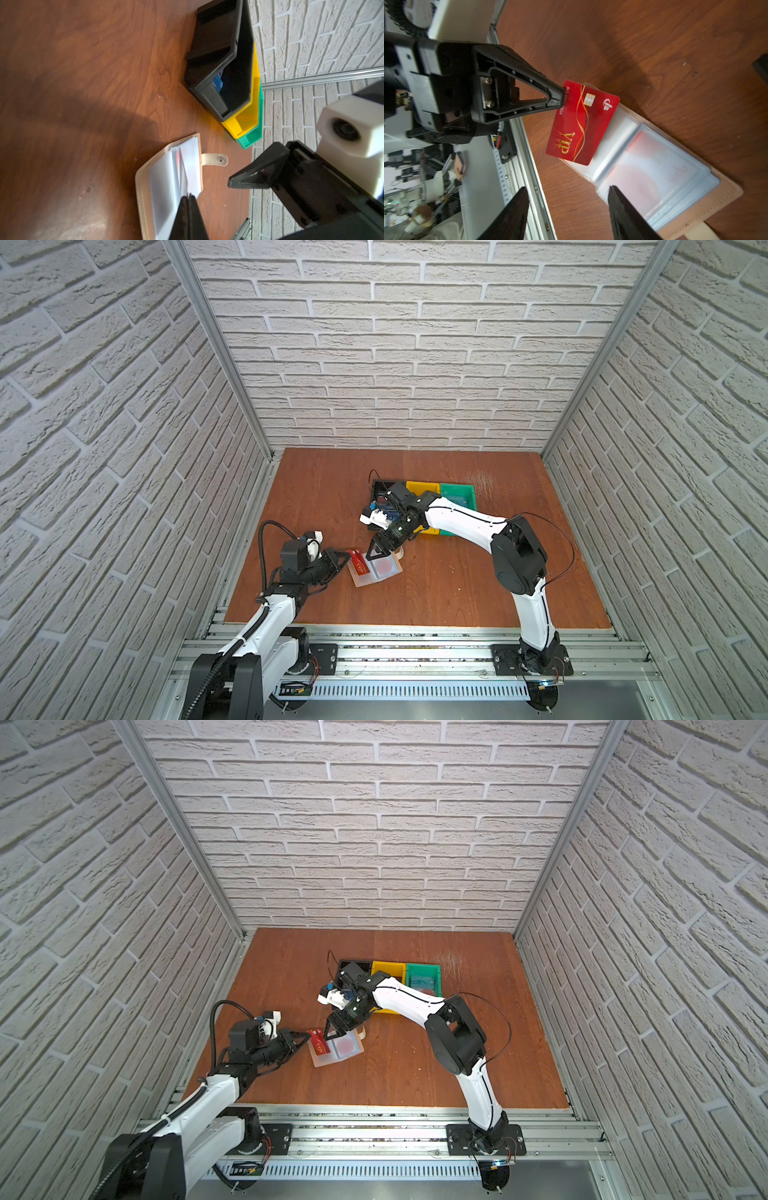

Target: Take the credit cards out of the card holder

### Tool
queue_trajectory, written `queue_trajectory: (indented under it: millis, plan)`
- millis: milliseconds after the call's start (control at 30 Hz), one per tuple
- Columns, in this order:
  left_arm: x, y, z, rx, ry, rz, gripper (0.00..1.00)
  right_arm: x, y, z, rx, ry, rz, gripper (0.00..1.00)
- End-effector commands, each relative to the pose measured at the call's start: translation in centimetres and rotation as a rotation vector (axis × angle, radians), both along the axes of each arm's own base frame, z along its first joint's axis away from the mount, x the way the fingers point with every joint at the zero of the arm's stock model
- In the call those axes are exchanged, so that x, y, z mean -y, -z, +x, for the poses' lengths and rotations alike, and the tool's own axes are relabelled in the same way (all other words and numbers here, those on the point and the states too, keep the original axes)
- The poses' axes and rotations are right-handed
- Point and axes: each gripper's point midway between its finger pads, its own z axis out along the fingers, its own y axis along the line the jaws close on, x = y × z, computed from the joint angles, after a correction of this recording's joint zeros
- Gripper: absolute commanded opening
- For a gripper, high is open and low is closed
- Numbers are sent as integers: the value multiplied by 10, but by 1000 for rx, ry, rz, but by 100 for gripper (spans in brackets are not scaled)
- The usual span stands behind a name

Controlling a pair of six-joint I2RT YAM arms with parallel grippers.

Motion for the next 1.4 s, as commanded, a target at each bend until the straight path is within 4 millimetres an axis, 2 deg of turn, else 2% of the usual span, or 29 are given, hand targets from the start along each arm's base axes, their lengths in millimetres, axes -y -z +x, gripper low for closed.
queue_trajectory:
  millis: [0,267,500,767,933,1133,1267,1333,1367]
  plan:
    - [6,-15,5,89,35,-31,0,-2,-10,2,-103,-18,111,63]
    - [11,-40,10,195,37,-93,0,-8,-10,16,-191,-9,218,63]
    - [17,-53,13,236,52,-109,0,-16,-12,15,-209,-26,263,61]
    - [28,-62,16,270,76,-129,0,-22,-11,13,-214,-33,280,59]
    - [31,-59,16,260,83,-118,0,-23,-13,13,-212,-35,286,57]
    - [29,-44,15,203,77,-78,0,-23,-19,12,-214,-40,300,40]
    - [26,-35,13,173,73,-46,0,-22,-22,10,-212,-44,300,20]
    - [25,-33,12,167,69,-32,0,-21,-22,9,-216,-46,299,14]
    - [24,-32,11,163,68,-24,6,-21,-23,8,-218,-48,298,11]
